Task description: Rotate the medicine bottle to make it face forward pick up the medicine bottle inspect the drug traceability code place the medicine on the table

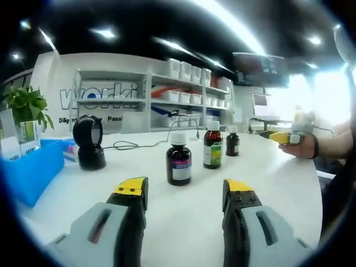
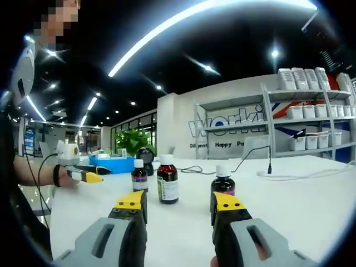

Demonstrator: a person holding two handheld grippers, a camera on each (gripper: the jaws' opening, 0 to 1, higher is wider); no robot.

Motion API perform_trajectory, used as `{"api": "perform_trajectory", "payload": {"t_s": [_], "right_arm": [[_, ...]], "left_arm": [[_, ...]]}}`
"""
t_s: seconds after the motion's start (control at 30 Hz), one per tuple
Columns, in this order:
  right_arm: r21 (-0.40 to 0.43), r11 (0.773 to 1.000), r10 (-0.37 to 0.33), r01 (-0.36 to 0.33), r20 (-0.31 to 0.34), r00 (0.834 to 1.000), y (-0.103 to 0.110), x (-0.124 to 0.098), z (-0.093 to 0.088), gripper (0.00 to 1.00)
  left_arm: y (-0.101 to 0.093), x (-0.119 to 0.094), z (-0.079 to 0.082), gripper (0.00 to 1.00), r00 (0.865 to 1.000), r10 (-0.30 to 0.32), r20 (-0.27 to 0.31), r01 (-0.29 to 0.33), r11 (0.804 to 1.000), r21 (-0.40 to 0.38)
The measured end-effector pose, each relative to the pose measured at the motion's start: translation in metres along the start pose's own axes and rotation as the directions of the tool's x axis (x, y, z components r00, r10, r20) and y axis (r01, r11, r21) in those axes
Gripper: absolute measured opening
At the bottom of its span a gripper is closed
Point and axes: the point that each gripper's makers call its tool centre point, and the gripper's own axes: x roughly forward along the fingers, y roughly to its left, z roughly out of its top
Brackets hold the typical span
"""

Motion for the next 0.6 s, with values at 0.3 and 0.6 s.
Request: {"api": "perform_trajectory", "payload": {"t_s": [0.3,0.6], "right_arm": [[0.022,1.000,-0.002,0.003,-0.029,1.000,0.009,0.003,0.006,0.40],[0.001,1.000,-0.004,0.004,-0.041,0.999,0.035,0.023,0.051,0.39]], "left_arm": [[0.003,0.000,-0.001,0.45,1.000,0.004,-0.001,-0.004,1.000,0.010],[0.003,0.000,-0.001,0.45,1.000,-0.002,0.000,0.002,1.000,0.014]]}}
